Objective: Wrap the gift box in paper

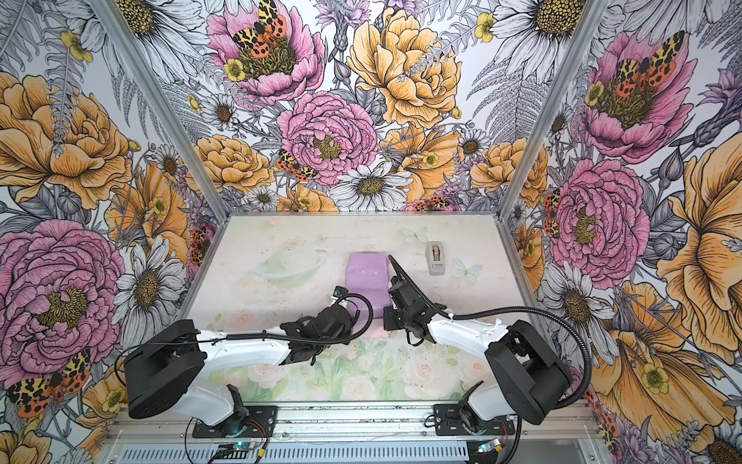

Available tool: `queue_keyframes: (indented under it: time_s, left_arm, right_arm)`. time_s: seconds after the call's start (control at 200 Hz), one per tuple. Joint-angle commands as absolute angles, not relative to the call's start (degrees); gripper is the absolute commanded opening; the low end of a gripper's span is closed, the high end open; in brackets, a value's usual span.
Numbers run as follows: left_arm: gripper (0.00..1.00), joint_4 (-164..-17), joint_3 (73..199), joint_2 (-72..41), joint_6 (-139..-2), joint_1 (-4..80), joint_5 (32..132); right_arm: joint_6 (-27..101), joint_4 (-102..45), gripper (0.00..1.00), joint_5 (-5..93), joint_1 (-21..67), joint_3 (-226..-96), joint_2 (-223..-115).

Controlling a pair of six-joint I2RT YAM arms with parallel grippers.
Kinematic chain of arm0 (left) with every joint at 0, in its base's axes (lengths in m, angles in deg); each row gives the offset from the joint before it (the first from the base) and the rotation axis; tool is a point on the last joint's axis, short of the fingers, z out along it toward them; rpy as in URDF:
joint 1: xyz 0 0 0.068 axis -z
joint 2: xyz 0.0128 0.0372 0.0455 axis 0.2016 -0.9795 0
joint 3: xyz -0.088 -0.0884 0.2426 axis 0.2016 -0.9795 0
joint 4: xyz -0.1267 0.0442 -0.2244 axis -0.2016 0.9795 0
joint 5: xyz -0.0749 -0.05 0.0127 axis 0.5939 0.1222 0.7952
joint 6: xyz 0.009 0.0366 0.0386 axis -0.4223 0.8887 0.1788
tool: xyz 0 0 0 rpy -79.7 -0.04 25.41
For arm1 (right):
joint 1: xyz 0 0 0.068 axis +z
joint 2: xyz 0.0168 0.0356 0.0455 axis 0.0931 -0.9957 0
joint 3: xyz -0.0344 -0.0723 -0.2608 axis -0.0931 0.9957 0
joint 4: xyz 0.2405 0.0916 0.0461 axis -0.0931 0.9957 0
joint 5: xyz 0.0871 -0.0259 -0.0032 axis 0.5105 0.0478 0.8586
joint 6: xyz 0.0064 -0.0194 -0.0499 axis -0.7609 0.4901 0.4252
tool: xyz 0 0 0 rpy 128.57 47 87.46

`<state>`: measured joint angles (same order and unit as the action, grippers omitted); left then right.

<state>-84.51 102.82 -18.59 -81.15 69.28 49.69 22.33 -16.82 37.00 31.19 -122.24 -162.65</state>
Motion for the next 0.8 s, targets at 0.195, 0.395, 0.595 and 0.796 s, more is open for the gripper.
queue_keyframes:
  time_s: [0.195,0.395,0.595,0.796]
  left_arm:
    - [0.38,-85.4,103.4,-20.7,-82.5,68.3,49.8]
    - [0.30,-86.6,103.1,-20.9,-82.3,67.4,50.8]
    - [0.21,-86.7,103.2,-21.0,-82.0,67.3,51.4]
    - [0.13,-86.7,103.7,-21.4,-81.5,67.3,51.9]
  right_arm:
    - [21.2,-18.4,0.04,36.7,31.8,-121.6,-162.3]
    - [21.5,-18.4,0.10,36.8,32.1,-121.4,-161.8]
    - [23.2,-11.8,0.31,36.5,31.3,-122.9,-157.8]
    - [24.5,-8.2,0.36,36.0,30.8,-124.9,-158.4]
